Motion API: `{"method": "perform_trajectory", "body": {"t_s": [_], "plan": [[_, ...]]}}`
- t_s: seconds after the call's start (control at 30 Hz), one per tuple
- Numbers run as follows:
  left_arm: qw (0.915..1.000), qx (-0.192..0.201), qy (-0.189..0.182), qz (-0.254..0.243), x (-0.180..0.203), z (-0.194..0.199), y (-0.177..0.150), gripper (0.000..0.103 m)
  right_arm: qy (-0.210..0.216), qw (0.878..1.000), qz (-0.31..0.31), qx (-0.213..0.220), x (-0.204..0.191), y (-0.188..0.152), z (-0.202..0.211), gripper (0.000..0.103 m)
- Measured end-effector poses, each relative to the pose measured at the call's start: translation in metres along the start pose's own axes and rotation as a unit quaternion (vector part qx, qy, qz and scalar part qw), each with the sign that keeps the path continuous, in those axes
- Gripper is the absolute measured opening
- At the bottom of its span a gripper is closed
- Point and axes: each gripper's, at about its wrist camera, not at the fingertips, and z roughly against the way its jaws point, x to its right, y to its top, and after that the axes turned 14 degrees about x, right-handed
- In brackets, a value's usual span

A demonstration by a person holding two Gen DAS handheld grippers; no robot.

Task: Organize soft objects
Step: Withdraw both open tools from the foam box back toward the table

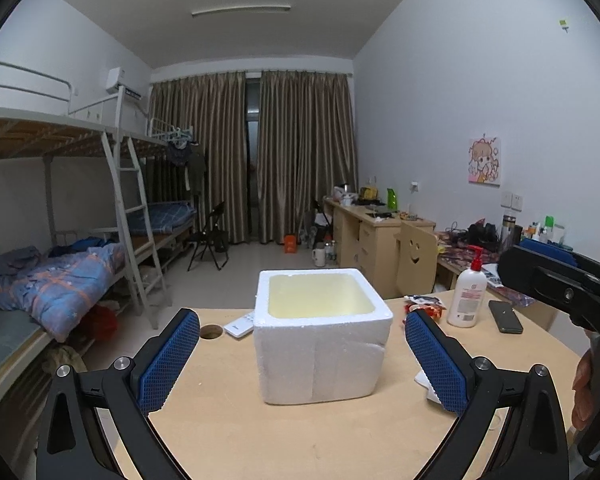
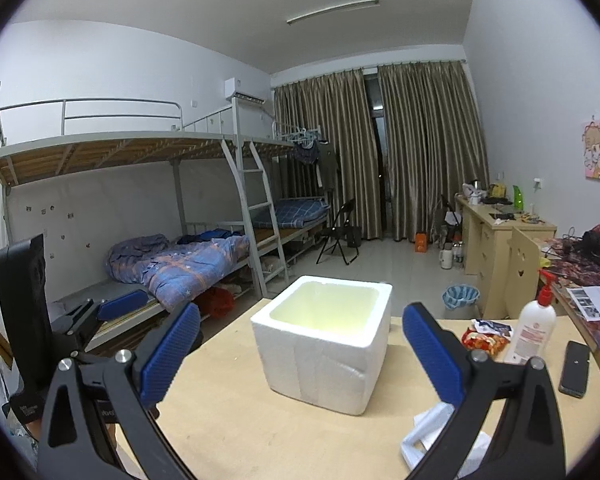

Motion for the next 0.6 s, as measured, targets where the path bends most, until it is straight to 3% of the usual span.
{"method": "perform_trajectory", "body": {"t_s": [0.6], "plan": [[0.9982, 0.057, -0.019, 0.006, 0.029, 0.119, 0.002, 0.103, -0.010, 0.997, 0.019, 0.081, -0.039, -0.011, 0.110, 0.103]]}}
